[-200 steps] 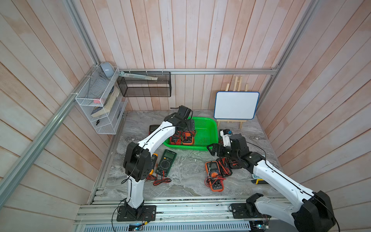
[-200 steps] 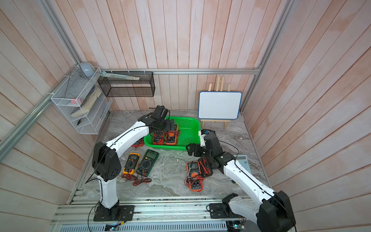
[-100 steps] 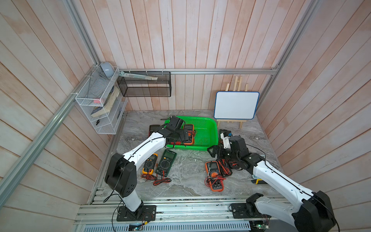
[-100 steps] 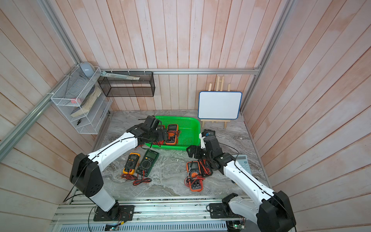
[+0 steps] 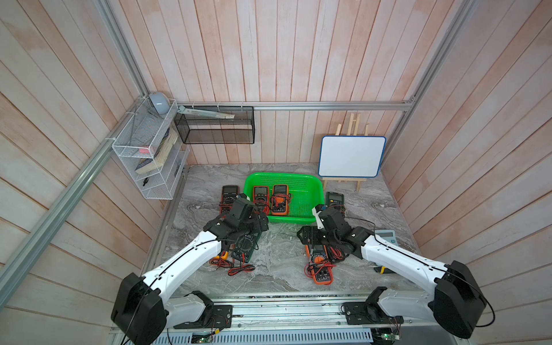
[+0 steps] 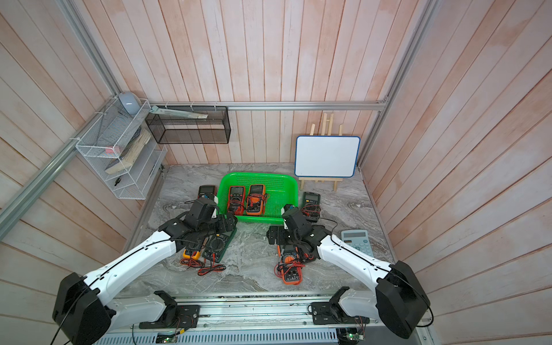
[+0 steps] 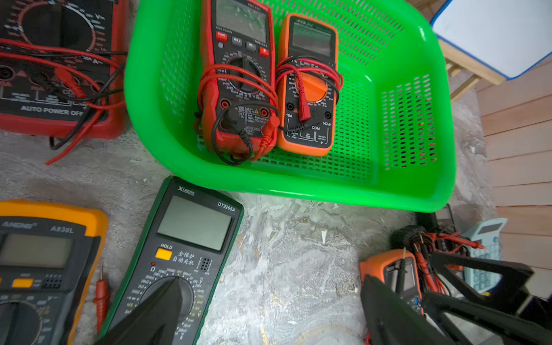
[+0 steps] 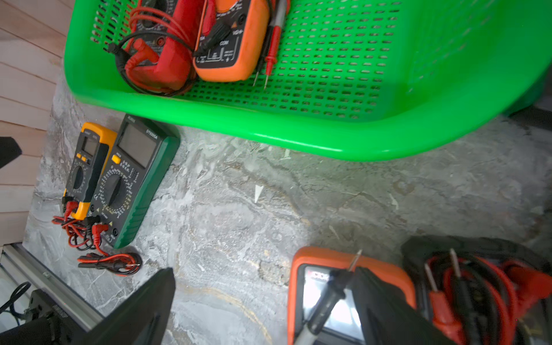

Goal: Put the multimeter into the basket
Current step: Pick up the multimeter from the center of the board.

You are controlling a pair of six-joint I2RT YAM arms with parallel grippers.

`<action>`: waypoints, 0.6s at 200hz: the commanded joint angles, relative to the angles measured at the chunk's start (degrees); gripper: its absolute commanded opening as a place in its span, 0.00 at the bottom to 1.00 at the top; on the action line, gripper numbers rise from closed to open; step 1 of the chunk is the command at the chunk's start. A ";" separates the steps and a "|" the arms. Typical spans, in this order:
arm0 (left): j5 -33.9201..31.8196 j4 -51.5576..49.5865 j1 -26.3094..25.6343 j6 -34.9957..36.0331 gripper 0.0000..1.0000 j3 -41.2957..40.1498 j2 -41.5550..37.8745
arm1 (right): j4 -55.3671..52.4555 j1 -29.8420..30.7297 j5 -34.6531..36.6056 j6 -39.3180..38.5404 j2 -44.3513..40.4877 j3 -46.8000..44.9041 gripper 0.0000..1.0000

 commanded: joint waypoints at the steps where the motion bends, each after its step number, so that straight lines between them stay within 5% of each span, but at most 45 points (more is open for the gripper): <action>1: 1.22 2.62 -0.05 -0.15 1.00 -3.62 -4.42 | -6.14 5.03 7.24 5.22 1.04 4.10 0.98; 120: 7.95 0.73 -0.12 -4.79 1.00 -14.61 -19.96 | -22.99 28.83 19.69 28.33 0.72 3.89 0.98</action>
